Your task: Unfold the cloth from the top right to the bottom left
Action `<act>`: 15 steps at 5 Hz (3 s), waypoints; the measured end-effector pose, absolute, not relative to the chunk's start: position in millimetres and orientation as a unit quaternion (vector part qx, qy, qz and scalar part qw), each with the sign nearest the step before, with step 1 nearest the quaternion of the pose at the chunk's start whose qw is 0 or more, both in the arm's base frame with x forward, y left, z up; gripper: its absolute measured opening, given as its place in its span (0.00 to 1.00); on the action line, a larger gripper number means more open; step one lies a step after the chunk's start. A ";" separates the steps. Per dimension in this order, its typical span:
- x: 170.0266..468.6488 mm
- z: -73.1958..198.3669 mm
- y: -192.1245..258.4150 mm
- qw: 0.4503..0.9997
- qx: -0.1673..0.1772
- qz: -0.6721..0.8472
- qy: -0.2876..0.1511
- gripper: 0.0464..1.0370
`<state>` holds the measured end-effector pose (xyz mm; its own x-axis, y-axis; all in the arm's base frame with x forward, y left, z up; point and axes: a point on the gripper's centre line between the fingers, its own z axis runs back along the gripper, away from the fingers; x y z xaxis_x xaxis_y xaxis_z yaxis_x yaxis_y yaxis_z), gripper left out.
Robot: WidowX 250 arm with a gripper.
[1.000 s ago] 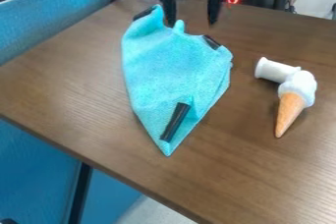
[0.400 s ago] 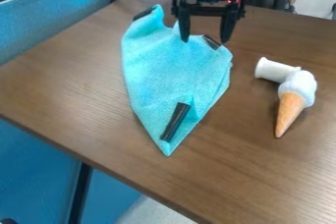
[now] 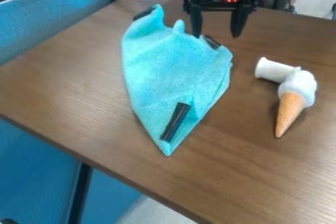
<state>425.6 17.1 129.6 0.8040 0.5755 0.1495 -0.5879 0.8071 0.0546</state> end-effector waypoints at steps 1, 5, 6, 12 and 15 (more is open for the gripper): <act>434.1 119.3 18.2 0.944 0.051 0.322 -0.054 0.96; 448.4 109.4 27.0 0.926 0.052 0.366 -0.073 0.91; 446.9 104.1 27.9 0.926 0.055 0.368 -0.072 0.63; 428.9 156.8 59.8 0.923 -0.052 0.370 -0.093 0.00; 332.5 134.3 147.6 0.944 -0.051 0.310 -0.100 0.00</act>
<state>332.5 147.6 134.3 0.7882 0.5948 0.1577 -0.5741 0.8031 -0.1594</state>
